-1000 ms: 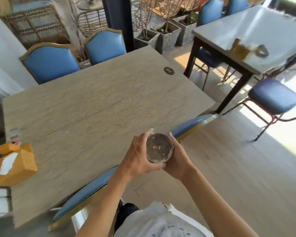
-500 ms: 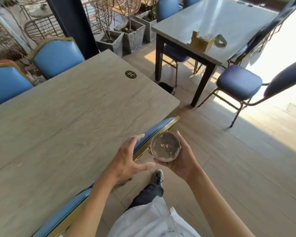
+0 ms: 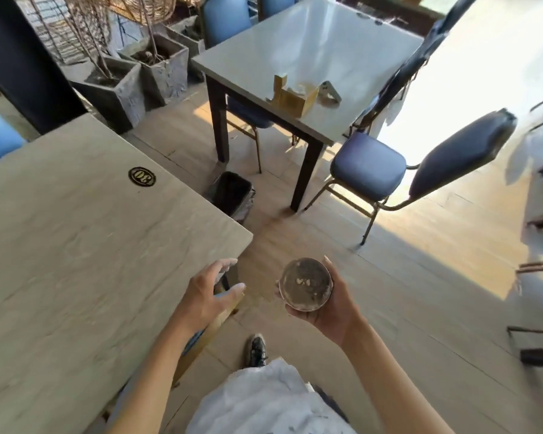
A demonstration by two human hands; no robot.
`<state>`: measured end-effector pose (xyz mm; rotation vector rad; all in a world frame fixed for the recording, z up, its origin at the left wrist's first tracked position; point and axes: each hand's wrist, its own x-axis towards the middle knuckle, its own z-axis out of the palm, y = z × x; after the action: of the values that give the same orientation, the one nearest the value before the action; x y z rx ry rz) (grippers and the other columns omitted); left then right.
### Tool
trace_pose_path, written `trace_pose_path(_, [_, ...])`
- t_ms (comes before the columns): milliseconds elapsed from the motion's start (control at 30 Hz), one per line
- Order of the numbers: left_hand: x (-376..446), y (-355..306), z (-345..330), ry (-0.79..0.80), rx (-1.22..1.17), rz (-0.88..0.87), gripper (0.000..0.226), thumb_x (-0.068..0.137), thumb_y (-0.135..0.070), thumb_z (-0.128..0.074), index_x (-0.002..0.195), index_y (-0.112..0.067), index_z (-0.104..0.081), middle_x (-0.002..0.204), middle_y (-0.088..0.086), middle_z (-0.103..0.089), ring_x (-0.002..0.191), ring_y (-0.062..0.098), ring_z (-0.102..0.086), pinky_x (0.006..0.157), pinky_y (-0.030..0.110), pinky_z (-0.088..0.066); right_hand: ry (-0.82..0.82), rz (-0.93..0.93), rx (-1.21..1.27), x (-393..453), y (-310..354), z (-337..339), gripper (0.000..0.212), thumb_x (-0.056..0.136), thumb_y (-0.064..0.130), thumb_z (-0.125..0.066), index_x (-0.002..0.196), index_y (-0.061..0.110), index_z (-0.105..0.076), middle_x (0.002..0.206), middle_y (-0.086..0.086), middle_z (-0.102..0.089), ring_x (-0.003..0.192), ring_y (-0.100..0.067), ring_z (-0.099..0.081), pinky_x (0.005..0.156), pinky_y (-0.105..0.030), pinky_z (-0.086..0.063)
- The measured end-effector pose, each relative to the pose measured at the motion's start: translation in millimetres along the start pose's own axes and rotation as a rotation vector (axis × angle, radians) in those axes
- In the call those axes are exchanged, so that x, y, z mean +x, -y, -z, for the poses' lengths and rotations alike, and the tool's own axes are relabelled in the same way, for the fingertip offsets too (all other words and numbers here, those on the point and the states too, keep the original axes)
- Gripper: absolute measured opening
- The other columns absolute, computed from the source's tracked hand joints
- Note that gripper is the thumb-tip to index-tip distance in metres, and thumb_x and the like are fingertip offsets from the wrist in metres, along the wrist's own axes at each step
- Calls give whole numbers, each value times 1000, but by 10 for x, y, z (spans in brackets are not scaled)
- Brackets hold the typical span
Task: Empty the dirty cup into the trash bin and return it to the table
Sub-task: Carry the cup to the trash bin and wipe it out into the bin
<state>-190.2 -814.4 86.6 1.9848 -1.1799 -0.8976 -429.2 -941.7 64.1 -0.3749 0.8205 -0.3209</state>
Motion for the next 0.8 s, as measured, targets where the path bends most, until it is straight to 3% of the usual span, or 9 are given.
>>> trace_pose_path(67, [317, -82, -80, 35, 25, -23, 48, 85, -28, -77, 130, -25, -59, 123, -11, -60, 114, 2, -55, 99, 12, -44, -23, 13, 31, 96, 262, 104, 86, 89, 69, -62, 151, 11, -50, 157, -26, -48, 149, -46, -39, 93, -50, -58])
trace_pose_path(167, [773, -205, -173, 72, 80, -48, 46, 85, -30, -77, 128, -23, -61, 122, -9, -61, 111, 2, -56, 90, -3, -35, -46, 19, 94, 335, 610, 269, 87, 87, 69, -64, 152, 12, -49, 155, -25, -51, 149, -45, -41, 88, -49, -60])
trace_pose_path(267, [1172, -254, -267, 94, 131, -48, 45, 85, -33, -76, 127, -24, -60, 124, -8, -62, 113, -1, -56, 90, -4, -33, -58, -28, 81, 633, 960, 371, 91, 83, 70, -69, 153, 14, -49, 153, -25, -53, 145, -44, -47, 88, -48, -58])
trace_pose_path(400, [1678, -275, -404, 68, 142, 25, 46, 86, -35, -75, 128, -25, -59, 118, -10, -59, 103, -11, -53, 84, -5, -35, -59, -82, 65, 1090, 1467, 499, 80, 88, 66, -64, 150, 17, -51, 150, -26, -56, 136, -40, -56, 91, -47, -53])
trace_pose_path(500, [2010, -332, -558, 8, 138, 87, 47, 85, -33, -76, 128, -25, -59, 115, -10, -59, 105, -1, -55, 86, 4, -43, -75, -117, 34, 1466, 1936, 589, 82, 81, 67, -72, 148, 22, -55, 152, -21, -56, 142, -41, -52, 100, -50, -49])
trace_pose_path(567, [2236, -420, -643, -27, 121, 141, 46, 86, -32, -75, 129, -25, -59, 117, -9, -58, 108, 2, -54, 83, 4, -42, -59, -132, 7, 1701, 2281, 597, 83, 82, 67, -71, 149, 22, -54, 154, -21, -54, 145, -43, -48, 95, -49, -51])
trace_pose_path(633, [2436, -496, -721, -47, 96, 180, 46, 86, -34, -74, 128, -28, -59, 119, -11, -57, 110, 1, -54, 82, 6, -42, -36, -162, -47, 1891, 2598, 558, 81, 85, 67, -66, 150, 20, -52, 155, -22, -53, 146, -44, -46, 88, -47, -54])
trace_pose_path(800, [2880, -662, -857, -151, 55, 225, 45, 85, -37, -74, 127, -31, -58, 121, -15, -58, 111, -3, -55, 96, 22, -48, -22, -255, -176, 2459, 3189, 485, 77, 88, 67, -64, 148, 19, -55, 151, -20, -57, 143, -42, -50, 89, -47, -55])
